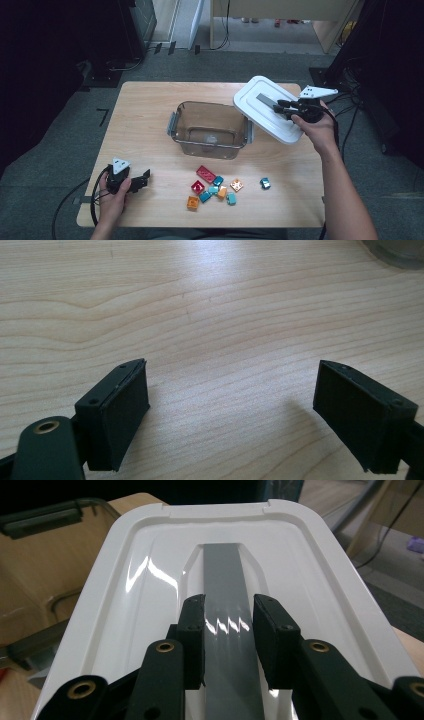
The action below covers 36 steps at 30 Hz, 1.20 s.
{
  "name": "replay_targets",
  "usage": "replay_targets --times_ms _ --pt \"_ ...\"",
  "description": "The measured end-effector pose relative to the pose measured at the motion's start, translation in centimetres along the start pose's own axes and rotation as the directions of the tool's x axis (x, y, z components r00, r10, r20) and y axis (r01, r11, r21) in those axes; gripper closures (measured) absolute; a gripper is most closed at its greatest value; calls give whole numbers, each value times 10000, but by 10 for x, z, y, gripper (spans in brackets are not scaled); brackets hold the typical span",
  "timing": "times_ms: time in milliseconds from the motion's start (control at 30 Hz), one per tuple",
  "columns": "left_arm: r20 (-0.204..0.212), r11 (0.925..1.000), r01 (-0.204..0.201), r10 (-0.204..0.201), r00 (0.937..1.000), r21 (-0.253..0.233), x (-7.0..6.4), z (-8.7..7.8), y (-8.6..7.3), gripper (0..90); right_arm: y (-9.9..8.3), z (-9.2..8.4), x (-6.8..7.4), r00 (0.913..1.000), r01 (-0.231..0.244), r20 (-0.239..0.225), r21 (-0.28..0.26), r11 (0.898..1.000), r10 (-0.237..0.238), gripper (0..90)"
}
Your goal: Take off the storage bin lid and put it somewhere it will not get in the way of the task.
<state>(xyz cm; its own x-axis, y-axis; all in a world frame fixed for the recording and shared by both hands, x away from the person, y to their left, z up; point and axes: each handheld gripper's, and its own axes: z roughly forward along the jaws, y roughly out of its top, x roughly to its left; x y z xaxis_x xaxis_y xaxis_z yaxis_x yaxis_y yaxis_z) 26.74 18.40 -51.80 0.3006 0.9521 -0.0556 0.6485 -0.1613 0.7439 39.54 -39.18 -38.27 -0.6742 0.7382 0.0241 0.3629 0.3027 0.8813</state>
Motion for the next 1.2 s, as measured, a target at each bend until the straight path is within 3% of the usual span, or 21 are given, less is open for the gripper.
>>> replay_targets --times_ms 200,433,900,1200 --pt "11 10000 -4 4 10000 11 0 0 0 145 -6 1 -7 9959 -487 774 124 9987 476 683" --pt "5 10000 -14 14 10000 15 0 0 0 145 -13 3 -14 9839 -1091 1445 185 9939 1053 683" --pt "9 10000 -9 9 10000 13 0 0 0 145 -40 11 -26 9616 -1889 2099 389 9812 1768 683" --pt "4 10000 8 -8 10000 -3 0 0 0 145 -58 21 -25 9588 -2039 2158 693 9765 1849 683"
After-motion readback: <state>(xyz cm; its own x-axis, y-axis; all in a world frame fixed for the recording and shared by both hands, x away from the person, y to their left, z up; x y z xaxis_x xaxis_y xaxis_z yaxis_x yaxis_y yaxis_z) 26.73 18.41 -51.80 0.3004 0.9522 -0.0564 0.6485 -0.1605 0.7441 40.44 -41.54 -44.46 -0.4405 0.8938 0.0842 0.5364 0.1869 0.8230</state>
